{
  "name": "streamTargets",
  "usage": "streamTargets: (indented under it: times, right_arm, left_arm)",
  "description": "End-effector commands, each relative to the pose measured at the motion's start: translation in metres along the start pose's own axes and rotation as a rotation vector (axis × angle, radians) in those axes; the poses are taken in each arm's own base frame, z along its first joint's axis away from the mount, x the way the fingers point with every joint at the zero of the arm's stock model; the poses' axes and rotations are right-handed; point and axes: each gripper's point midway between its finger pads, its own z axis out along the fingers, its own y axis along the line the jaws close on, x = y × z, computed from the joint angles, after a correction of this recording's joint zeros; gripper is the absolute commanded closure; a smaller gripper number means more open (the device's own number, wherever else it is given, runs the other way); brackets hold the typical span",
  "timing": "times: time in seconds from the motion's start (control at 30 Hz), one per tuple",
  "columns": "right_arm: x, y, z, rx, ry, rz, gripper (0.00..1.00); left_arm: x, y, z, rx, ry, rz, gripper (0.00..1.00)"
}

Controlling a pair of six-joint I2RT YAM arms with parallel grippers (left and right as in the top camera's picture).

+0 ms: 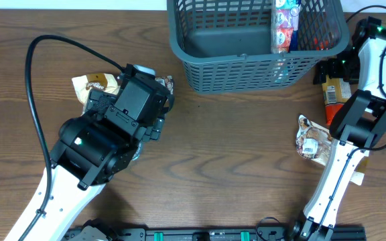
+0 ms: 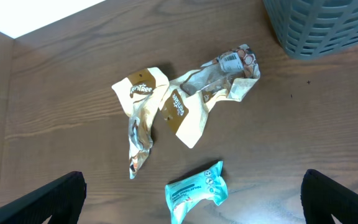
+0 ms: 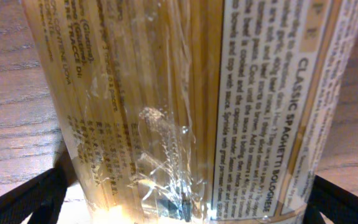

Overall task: Pack container
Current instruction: 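Lift the spaghetti package into the basket and release it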

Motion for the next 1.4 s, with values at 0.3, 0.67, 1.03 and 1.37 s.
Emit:
streamTargets:
  times: [0.3, 0.67, 1.03, 1.37]
  right_arm:
    - [0.020, -0.005, 0.029, 0.034, 0.095, 0.044, 0.98]
    - [-0.004, -0.051, -0.066, 0.186, -0.088, 0.232, 0.98]
    - [0.014, -0.066, -0.319, 0.301, -0.605, 0.372, 0.98]
    - [0.057, 0.018, -0.474, 0.218, -1.002, 0.350, 0.99]
  left_arm:
    - [-0.001, 0.004, 0.001, -0.022, 0.001, 0.007, 0.01]
    - [-0.001, 0.004, 0.001, -0.022, 0.000, 0.007, 0.01]
    - [-0.001, 0.004, 0.001, -0.022, 0.000, 0.006, 0.01]
    - [-0.004, 0.003, 0.001, -0.020, -0.009, 0.001, 0.01]
